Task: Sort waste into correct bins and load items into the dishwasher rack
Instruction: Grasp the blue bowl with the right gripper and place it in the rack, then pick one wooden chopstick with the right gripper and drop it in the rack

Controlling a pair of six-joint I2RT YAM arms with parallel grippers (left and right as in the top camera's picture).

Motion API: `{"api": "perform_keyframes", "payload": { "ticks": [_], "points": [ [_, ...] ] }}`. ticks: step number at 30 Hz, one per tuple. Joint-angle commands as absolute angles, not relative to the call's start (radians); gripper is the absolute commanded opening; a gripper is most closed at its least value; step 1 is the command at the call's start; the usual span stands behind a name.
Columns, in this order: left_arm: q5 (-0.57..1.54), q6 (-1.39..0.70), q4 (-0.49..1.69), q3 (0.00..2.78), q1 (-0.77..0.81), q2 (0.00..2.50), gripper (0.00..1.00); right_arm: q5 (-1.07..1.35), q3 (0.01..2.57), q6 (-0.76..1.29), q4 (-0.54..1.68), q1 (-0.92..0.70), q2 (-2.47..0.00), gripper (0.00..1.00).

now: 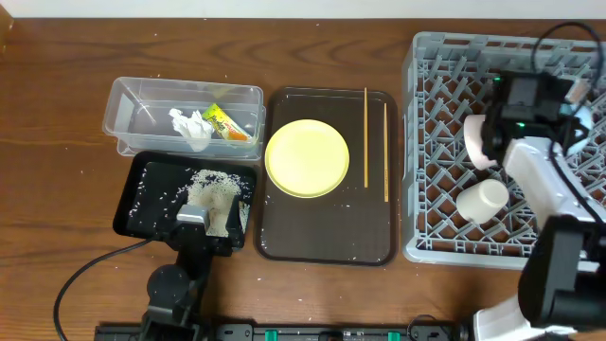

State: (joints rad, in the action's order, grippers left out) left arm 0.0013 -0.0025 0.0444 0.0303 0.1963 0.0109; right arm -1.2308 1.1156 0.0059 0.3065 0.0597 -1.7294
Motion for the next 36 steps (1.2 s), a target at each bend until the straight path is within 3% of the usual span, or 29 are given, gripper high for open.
{"api": "perform_keyframes", "payload": {
  "ticks": [1, 4, 5, 6, 7, 8, 14, 17, 21, 29, 32, 36],
  "points": [
    [0.000, 0.004, 0.070, 0.004, 0.191, 0.004, 0.95, -1.260, 1.118, -0.005, 0.329, 0.006, -1.784, 0.01],
    [0.000, 0.004, 0.070, 0.004, 0.191, 0.004, 0.95, -1.258, 1.118, -0.005, 0.384, -0.036, -1.830, 0.05],
    [0.000, 0.004, 0.070, 0.004, 0.191, 0.004, 0.95, -1.251, 1.118, -0.004, 0.403, -0.048, -1.837, 0.17],
    [0.000, 0.004, 0.070, 0.004, 0.191, 0.004, 0.95, -1.238, 1.118, -0.001, 0.422, -0.059, -1.837, 0.47],
    [0.000, 0.004, 0.070, 0.004, 0.191, 0.004, 0.95, -1.221, 1.118, 0.013, 0.438, -0.074, -1.836, 0.96],
    [0.000, 0.004, 0.070, 0.004, 0.191, 0.004, 0.96, -1.215, 1.119, 0.015, 0.439, -0.085, -1.827, 0.99],
    [0.000, 0.004, 0.070, 0.004, 0.191, 0.004, 0.95, -0.997, 1.141, 0.014, 0.455, -0.134, -1.665, 0.99],
    [0.000, 0.004, 0.070, 0.004, 0.191, 0.004, 0.95, -0.784, 1.174, 0.002, 0.491, -0.134, -1.549, 0.99],
    [0.000, 0.004, 0.070, 0.004, 0.191, 0.004, 0.95, -0.430, 1.220, 0.005, 0.564, -0.136, -1.402, 0.91],
    [0.000, 0.004, 0.070, 0.004, 0.191, 0.004, 0.95, 0.241, 1.198, 0.230, 0.709, -0.235, -1.351, 0.83],
    [0.000, 0.004, 0.070, 0.004, 0.191, 0.004, 0.95, 0.289, 1.151, 0.265, 0.711, -0.334, -1.402, 0.79],
    [0.000, 0.003, 0.070, 0.004, 0.191, 0.004, 0.95, 0.191, 1.132, 0.300, 0.735, -0.445, -1.488, 0.64]
  ]
}}
